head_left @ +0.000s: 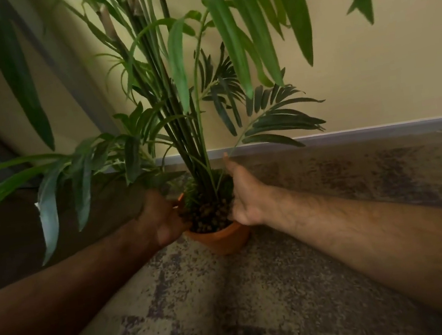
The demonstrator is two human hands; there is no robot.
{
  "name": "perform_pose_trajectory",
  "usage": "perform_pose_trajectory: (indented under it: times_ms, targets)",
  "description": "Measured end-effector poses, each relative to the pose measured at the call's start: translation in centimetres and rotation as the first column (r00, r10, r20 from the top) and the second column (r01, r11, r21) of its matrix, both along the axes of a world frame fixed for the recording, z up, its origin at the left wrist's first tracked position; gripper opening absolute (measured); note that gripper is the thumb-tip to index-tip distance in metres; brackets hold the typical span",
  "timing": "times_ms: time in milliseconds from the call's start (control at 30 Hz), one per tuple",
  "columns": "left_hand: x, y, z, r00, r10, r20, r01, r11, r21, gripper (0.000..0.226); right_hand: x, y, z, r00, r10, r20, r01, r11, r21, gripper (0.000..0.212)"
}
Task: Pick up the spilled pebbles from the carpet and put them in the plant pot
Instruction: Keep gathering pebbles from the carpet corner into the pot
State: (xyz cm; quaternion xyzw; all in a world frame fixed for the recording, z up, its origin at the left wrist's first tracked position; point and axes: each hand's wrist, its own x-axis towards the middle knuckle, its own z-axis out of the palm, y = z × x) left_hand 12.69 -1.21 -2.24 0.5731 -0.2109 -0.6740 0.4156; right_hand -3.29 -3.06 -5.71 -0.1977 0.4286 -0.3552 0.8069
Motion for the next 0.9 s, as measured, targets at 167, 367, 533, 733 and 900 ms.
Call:
perform_pose_trajectory:
  times_ms: [167, 367, 533, 733, 900]
  targets:
    - [-1.4, 1.6, 0.6, 0.999, -0.03, -0.031, 0.028, 0.997, -0.066, 0.051, -1.0, -0.3, 0.5, 0.999, -0.053, 0.004, 0.053, 0.998, 0.021, 0.124]
    - [-1.1, 2.5, -3.6, 0.875, 0.236, 0.423, -0.185, 0.97, -0.159, 0.032, -4.4, 1.0, 0.1, 0.997, -0.073, 0.015, 0.073, 0.997, -0.009, 0.085]
    - [-4.2, 4.1, -6.5, 0.827, 0.197, 0.527, -0.19, 0.979, -0.068, 0.028, -10.2, 1.6, -1.6, 0.978, -0.125, -0.168, 0.125, 0.992, -0.014, 0.061]
    - [-10.4, 5.4, -8.4, 0.901, -0.096, 0.423, 0.083, 0.995, 0.051, 0.024, -20.4, 6.4, -4.6, 0.857, -0.093, -0.506, 0.101, 0.995, -0.012, 0.026]
    - [-16.2, 6.2, -10.4, 0.768, -0.405, 0.495, 0.408, 0.906, 0.108, 0.026, -30.3, 12.5, -6.7, 0.679, -0.14, -0.72, 0.186, 0.982, -0.015, 0.019]
